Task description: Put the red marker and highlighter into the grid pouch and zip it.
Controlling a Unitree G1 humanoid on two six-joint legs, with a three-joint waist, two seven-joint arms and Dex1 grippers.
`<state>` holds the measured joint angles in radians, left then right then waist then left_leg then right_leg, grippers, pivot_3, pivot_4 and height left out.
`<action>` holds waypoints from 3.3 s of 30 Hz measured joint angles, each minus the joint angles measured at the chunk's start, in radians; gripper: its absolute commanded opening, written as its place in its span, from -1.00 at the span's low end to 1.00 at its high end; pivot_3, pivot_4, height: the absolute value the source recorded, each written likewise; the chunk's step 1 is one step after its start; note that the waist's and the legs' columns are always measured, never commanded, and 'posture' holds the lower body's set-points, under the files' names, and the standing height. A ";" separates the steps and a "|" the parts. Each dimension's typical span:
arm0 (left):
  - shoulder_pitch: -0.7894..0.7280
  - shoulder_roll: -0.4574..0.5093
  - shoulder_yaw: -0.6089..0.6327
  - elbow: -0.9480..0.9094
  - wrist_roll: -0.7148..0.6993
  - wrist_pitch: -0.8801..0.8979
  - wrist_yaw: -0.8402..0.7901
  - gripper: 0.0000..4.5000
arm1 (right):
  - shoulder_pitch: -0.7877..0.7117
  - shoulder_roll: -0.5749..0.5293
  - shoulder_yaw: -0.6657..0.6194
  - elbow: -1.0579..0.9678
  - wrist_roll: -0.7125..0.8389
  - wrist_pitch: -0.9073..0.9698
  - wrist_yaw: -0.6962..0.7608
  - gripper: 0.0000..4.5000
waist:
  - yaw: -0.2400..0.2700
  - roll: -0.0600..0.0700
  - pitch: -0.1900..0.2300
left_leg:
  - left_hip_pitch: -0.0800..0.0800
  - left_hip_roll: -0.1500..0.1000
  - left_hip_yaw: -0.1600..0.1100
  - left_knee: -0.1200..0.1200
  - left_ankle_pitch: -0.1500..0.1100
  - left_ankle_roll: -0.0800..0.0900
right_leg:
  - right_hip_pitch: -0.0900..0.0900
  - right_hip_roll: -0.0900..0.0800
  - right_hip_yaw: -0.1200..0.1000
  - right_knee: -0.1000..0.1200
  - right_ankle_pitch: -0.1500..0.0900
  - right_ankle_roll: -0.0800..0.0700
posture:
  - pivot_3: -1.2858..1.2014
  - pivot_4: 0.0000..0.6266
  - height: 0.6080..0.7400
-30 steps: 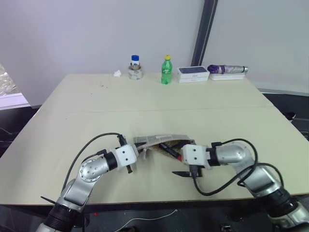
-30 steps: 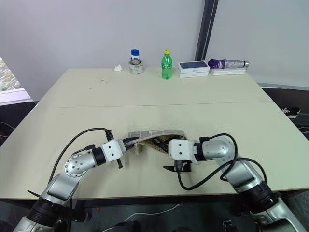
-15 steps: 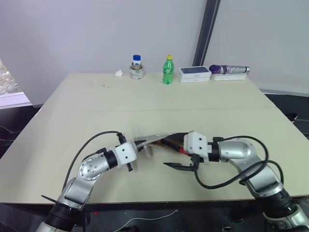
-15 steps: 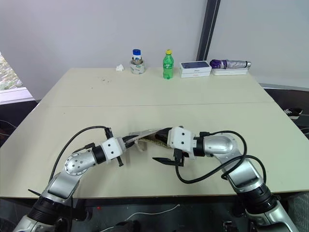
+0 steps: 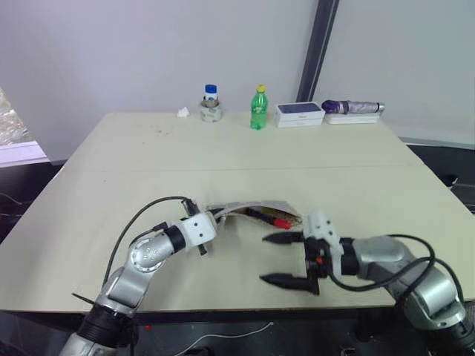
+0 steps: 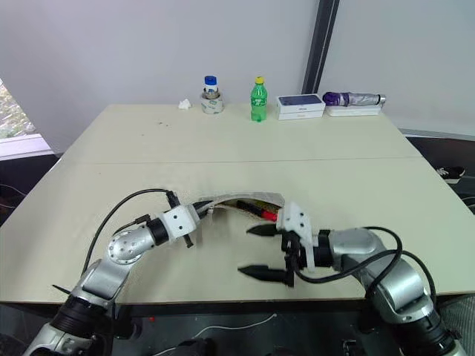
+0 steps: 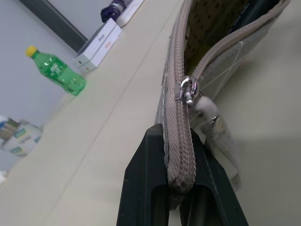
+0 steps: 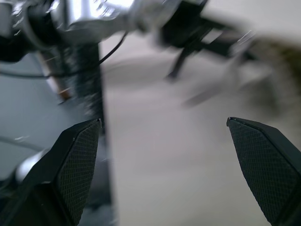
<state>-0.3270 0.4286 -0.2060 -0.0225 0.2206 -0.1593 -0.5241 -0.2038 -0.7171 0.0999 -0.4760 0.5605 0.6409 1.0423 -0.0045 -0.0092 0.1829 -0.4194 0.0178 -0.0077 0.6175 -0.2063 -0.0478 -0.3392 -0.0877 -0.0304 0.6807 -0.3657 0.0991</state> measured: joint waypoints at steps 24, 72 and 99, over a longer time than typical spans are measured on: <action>-0.070 -0.114 -0.075 0.029 0.078 0.130 0.075 -1.00 | -0.161 0.464 0.121 0.381 -0.277 -0.146 -0.415 0.63 | -0.007 -0.001 0.000 | -0.001 -0.001 0.000 -0.001 0.001 -0.001 | -0.002 0.000 0.000 0.000 0.000 0.000 | 0.03 -0.52 1.00; 0.003 0.036 -0.009 0.065 0.050 0.025 0.079 -1.00 | -0.206 0.076 -0.161 0.713 -0.285 -0.325 -0.296 -0.97 | -0.006 -0.001 0.000 | -0.001 0.000 0.001 -0.001 0.000 -0.001 | -0.002 0.000 0.001 0.000 0.000 0.000 | 0.03 -0.52 1.00; 0.293 0.197 0.437 -0.246 -0.656 0.514 -0.231 0.80 | -0.049 0.044 -0.228 0.499 -0.164 -0.334 -0.092 0.98 | -0.007 -0.001 0.000 | 0.001 0.006 0.000 0.000 0.000 0.000 | 0.000 0.002 0.001 0.000 0.001 -0.001 | 0.03 -0.52 1.00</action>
<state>-0.0342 0.6259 0.2312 -0.2685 -0.4351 0.3550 -0.7552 -0.2525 -0.6733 -0.1286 0.0229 0.3963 0.3070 0.9501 -0.0112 -0.0099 0.1832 -0.4181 0.0241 -0.0073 0.6170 -0.2063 -0.0480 -0.3391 -0.0861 -0.0294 0.6802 -0.3651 0.0978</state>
